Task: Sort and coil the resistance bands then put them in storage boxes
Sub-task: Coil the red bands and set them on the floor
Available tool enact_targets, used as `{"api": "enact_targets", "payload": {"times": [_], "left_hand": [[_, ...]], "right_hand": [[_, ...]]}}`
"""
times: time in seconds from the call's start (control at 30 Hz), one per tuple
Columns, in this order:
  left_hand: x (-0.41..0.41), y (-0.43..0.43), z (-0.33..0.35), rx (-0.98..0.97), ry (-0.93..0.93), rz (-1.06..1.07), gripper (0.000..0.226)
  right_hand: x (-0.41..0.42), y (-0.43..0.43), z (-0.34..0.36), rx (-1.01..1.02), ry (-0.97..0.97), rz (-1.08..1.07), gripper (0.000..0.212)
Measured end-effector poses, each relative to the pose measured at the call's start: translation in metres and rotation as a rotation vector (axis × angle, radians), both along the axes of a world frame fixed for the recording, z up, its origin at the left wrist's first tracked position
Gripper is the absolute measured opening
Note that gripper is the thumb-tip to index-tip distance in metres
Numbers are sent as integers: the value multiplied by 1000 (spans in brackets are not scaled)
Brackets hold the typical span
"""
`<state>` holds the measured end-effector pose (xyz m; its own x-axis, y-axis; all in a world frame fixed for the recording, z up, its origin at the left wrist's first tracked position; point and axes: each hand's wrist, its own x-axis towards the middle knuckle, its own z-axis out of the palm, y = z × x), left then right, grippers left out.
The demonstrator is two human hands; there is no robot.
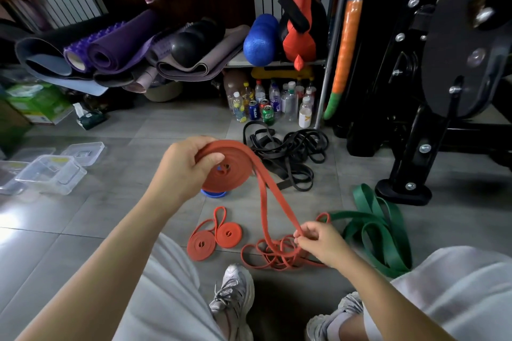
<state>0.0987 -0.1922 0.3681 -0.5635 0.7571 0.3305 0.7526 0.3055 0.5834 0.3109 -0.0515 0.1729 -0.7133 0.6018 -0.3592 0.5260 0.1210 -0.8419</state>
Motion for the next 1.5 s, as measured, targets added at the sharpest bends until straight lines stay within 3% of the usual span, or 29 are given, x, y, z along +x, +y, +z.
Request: {"api": "enact_targets", "payload": {"times": [0.17, 0.4, 0.5, 0.7, 0.83, 0.9, 1.0, 1.13, 1.23, 1.37, 1.43, 1.5], "left_hand": [[-8, -7, -5, 2, 0, 28, 17], [-19, -11, -12, -29, -23, 75, 12], [-21, -11, -16, -41, -40, 92, 12], [-30, -12, -19, -59, -68, 133, 16], [-32, -13, -17, -95, -54, 123, 17], [-29, -12, -16, -132, -70, 78, 17], [-16, -8, -13, -197, -88, -17, 14], [9, 1, -15, -295, -81, -136, 14], [25, 9, -20, -330, -69, -185, 15], [36, 17, -21, -347, -38, -217, 17], [39, 18, -20, -356, -15, -222, 18], [39, 17, -20, -354, -5, -229, 17]], "right_hand": [[12, 15, -2, -140, 43, -215, 9], [27, 29, 6, -760, 381, -529, 13], [28, 29, 9, -988, 558, -576, 15], [28, 35, 8, -1134, 689, -565, 16], [26, 40, 4, -985, 545, -576, 41], [23, 41, 1, -871, 386, -600, 40], [20, 37, 3, -608, 129, -542, 19], [13, 24, 30, -122, -88, -320, 33], [-3, 9, 68, 15, 89, -189, 39], [-25, -8, 115, 46, 461, -20, 22], [-32, -10, 125, 129, 485, 67, 31], [-36, -10, 130, 280, 449, 95, 27]]}}
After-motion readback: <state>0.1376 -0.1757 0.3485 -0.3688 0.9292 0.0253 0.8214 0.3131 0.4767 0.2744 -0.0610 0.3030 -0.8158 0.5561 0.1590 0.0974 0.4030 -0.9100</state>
